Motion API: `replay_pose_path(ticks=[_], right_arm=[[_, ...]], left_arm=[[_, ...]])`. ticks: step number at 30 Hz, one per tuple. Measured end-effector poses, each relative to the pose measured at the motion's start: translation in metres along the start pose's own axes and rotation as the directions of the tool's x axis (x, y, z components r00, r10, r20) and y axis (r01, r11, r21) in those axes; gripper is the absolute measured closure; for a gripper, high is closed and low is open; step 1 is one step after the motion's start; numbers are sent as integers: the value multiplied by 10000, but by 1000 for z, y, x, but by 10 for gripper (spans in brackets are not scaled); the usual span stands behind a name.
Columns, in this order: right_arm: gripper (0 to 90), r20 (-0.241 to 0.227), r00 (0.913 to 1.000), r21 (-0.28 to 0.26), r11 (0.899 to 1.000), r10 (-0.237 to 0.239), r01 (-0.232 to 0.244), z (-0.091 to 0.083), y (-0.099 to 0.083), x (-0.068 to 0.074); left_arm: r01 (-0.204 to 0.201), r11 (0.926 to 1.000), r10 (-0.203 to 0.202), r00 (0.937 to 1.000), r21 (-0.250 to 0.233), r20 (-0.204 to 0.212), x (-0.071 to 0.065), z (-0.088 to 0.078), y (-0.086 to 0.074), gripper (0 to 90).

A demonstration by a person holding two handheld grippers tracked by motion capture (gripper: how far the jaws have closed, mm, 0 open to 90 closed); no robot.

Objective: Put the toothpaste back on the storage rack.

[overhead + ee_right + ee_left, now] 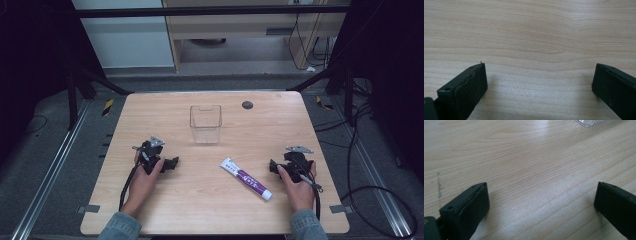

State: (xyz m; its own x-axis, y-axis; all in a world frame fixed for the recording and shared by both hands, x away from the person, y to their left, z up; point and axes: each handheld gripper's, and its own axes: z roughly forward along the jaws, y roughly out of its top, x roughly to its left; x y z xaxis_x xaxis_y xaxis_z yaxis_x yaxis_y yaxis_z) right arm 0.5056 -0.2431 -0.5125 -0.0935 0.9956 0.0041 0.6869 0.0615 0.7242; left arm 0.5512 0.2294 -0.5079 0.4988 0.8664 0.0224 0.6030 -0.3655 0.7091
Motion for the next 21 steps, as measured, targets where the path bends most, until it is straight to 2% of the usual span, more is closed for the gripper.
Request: replay_pose_path(ticks=[8,11,13,14,15,18,19,20,21], right_arm=[[3,-48,10000,-7,10000,-56,56,1,0,0],[4,-269,9992,-15,9995,-304,304,1,1,-2],[5,-364,9989,1,9995,-305,305,1,1,-3],[52,-471,9977,90,9987,-497,502,0,2,-5],[52,-471,9977,90,9987,-497,502,0,2,-5],[164,-811,9936,301,9963,-783,809,-6,5,-10],[168,-1104,9916,706,9946,-680,761,-11,6,-11],[168,-1104,9916,706,9946,-680,761,-11,6,-11],[173,-1294,9871,675,9923,-944,1037,-21,7,-9]], left_arm=[[4,10000,-4,10000,-3,2,0,0,0,0],[25,10000,-25,10000,-20,8,0,0,0,0],[30,10000,-30,10000,-20,6,0,0,0,0],[24,10000,-24,10000,-24,17,0,0,0,0],[24,10000,-24,10000,-24,17,0,0,0,0],[23,10000,-23,10000,-25,20,0,0,0,0],[25,10000,-25,10000,-27,19,0,0,0,0],[25,10000,-25,10000,-27,19,0,0,0,0],[31,10000,-31,10000,-26,20,0,0,0,0]])
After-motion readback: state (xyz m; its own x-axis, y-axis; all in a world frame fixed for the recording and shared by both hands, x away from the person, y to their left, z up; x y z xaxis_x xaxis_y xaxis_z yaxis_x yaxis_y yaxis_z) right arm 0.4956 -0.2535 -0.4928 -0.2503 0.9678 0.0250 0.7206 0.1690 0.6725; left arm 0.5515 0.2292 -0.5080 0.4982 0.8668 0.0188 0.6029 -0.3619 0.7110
